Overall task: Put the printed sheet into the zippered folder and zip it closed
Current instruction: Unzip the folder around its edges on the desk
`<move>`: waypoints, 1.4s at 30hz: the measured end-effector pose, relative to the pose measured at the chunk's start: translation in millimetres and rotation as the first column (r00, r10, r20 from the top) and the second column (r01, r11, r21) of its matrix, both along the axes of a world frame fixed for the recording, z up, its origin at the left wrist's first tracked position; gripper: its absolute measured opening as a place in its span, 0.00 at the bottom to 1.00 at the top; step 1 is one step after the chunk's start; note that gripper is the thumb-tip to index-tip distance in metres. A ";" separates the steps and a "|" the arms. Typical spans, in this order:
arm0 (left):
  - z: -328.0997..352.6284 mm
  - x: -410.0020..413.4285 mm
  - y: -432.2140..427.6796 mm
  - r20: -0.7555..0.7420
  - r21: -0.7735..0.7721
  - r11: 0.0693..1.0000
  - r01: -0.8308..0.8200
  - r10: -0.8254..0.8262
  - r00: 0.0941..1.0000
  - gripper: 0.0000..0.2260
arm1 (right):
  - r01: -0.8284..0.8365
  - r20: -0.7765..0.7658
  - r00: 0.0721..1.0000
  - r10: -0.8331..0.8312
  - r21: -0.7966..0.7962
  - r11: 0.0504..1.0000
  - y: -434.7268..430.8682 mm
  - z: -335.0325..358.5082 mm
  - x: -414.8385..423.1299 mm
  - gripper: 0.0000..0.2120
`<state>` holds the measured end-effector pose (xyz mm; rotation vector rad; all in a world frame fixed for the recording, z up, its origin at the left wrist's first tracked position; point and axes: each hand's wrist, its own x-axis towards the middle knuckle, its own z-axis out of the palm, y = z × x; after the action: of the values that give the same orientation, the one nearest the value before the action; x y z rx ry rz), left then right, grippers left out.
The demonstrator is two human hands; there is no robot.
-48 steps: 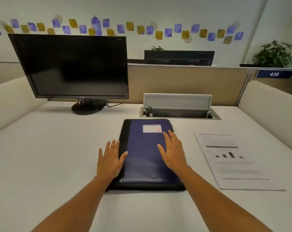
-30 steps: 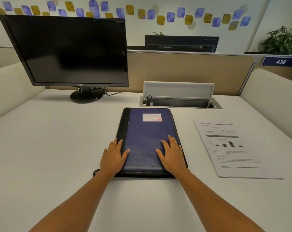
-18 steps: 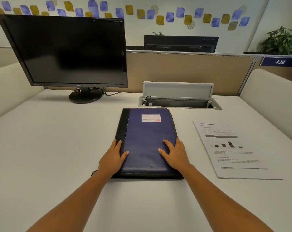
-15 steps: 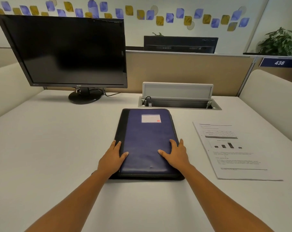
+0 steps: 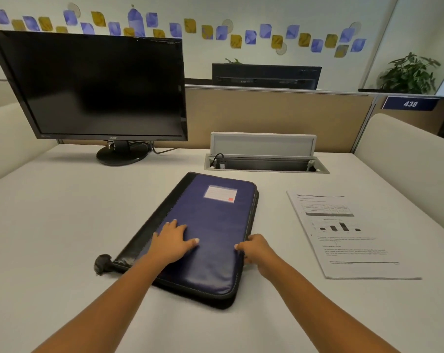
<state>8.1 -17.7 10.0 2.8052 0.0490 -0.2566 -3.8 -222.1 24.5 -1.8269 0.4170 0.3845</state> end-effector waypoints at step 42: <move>7.8 -26.9 -2.8 -0.054 0.380 0.783 0.492 -0.512 0.857 0.30 | -0.110 0.232 0.948 0.219 -0.407 0.907 -32.6 -1.5 56.8 0.26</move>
<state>-18.8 -20.5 17.8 3.1597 -0.7584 -0.3239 53.0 -254.8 22.9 -2.2793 0.1481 0.1644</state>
